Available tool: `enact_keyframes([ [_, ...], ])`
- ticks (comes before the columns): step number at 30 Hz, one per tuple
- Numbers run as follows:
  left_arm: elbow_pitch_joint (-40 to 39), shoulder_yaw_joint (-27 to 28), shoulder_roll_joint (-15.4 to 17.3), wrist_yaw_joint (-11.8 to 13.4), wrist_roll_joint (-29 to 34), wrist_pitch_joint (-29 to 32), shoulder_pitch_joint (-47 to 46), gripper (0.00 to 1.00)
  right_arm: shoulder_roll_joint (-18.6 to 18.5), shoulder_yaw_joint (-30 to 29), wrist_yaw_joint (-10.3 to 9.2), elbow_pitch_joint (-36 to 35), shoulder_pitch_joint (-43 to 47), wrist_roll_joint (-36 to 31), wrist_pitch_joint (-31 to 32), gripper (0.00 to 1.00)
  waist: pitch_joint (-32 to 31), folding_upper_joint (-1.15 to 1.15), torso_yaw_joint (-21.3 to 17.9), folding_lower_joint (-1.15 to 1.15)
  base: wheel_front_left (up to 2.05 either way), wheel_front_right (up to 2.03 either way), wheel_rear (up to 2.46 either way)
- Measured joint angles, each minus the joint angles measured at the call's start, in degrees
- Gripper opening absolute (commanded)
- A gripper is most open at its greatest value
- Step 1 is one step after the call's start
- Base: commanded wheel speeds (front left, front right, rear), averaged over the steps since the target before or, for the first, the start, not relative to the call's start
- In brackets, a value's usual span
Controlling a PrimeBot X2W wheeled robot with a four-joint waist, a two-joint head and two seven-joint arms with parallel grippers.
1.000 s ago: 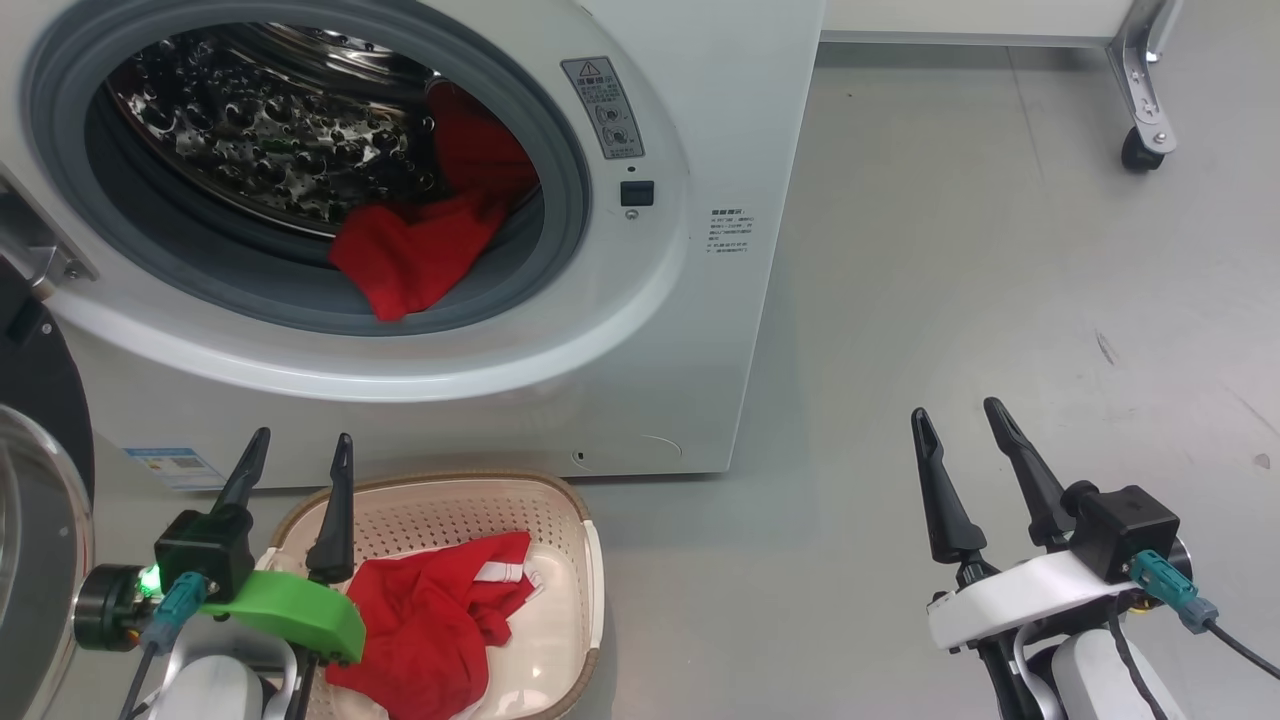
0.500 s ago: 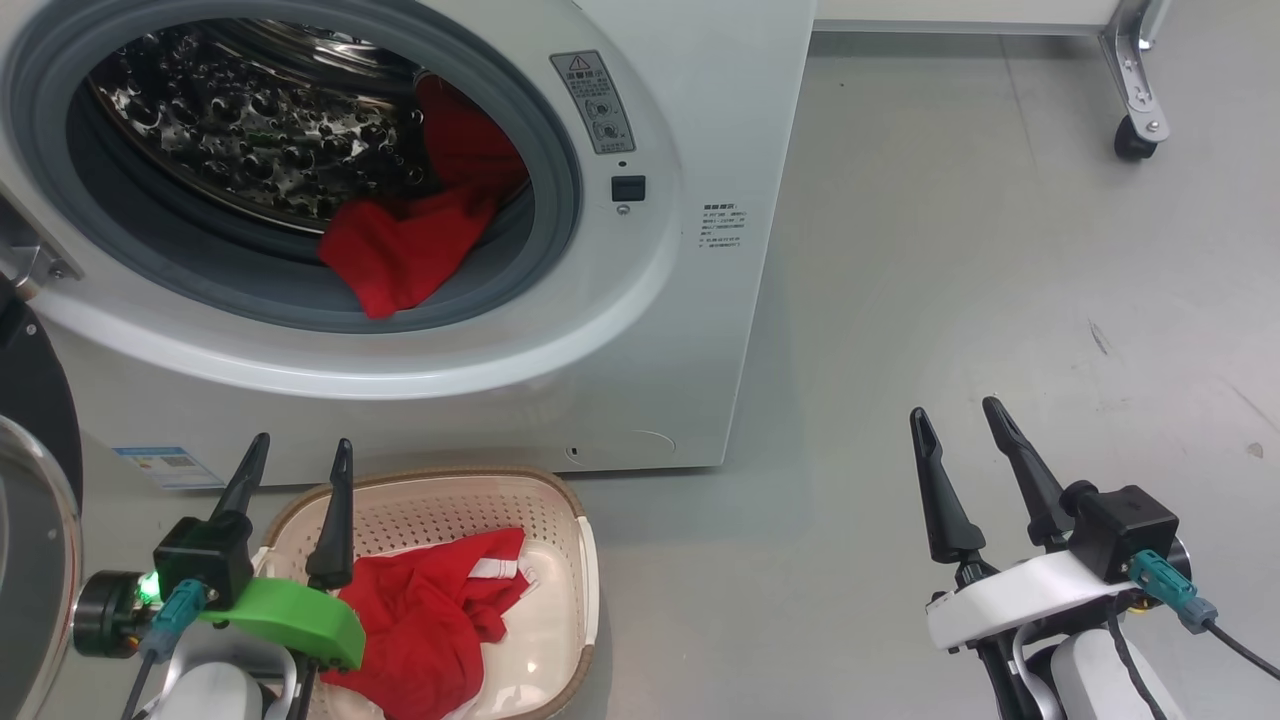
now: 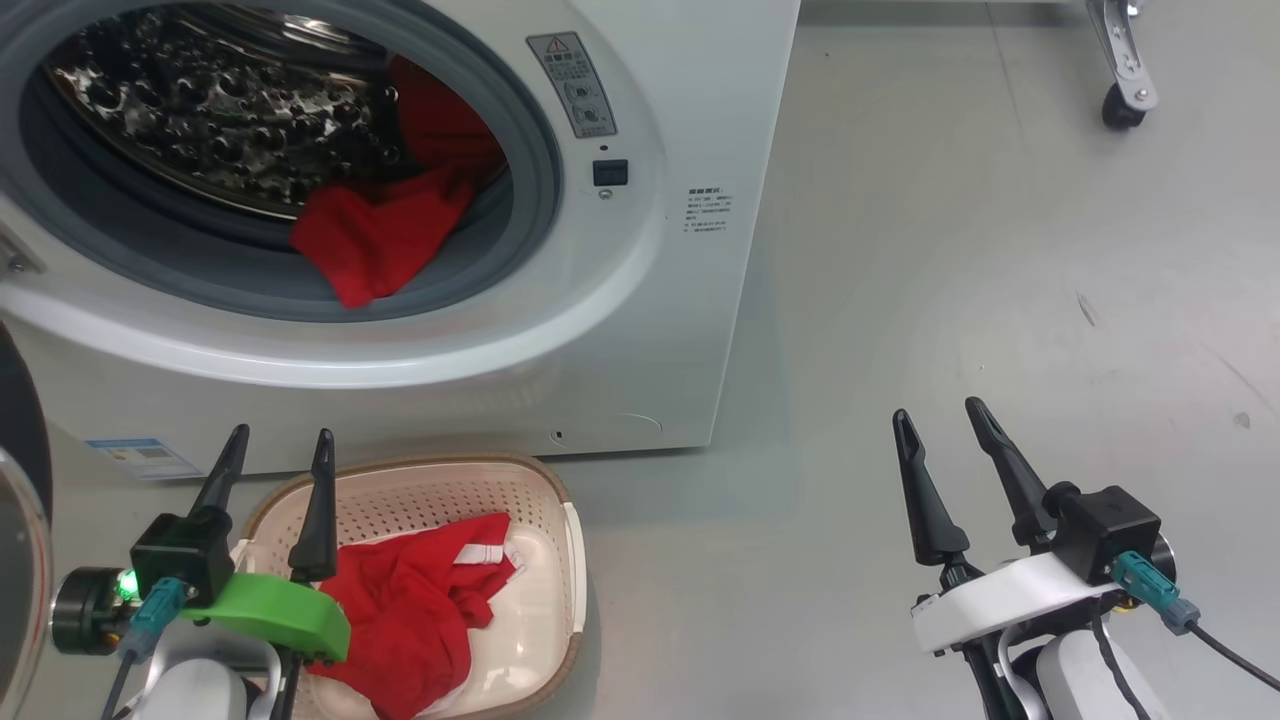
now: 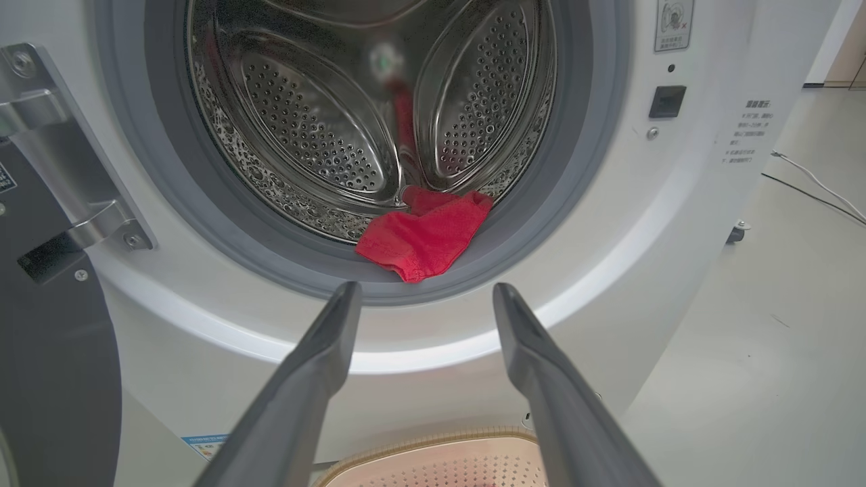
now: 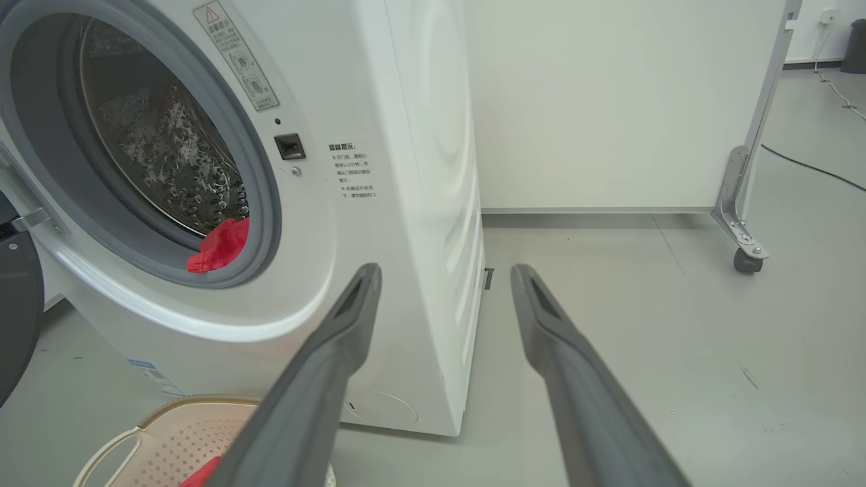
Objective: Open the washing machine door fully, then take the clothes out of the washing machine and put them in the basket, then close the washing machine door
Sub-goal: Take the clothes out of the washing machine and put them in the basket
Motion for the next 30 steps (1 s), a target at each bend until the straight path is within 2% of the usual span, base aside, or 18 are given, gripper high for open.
enact_keyframes([
  [8,-1.4,1.6,2.1,0.0,-0.9,1.4,-0.4,1.00,0.0,1.6,0.00,-1.0,-0.1,0.8,0.0,1.00,3.4,0.00,-1.8,0.00,0.00,0.00,0.00],
  [14,-3.4,2.7,5.8,0.2,-0.8,5.6,-6.9,1.00,0.0,2.9,0.00,-2.4,-1.7,1.5,0.0,1.00,7.7,0.00,-3.7,0.00,0.00,0.00,0.00],
  [24,-4.5,5.4,8.5,0.6,-1.4,11.8,-17.4,1.00,0.0,4.8,-0.07,-3.6,-5.3,3.3,0.0,1.00,13.6,0.00,-7.0,0.00,0.00,0.00,0.00],
  [30,-2.5,5.0,10.8,0.7,-1.2,16.8,-23.6,1.00,0.0,5.6,-0.64,-3.9,-6.9,3.8,0.0,1.00,16.5,0.00,-9.8,0.00,0.00,0.00,0.00],
])
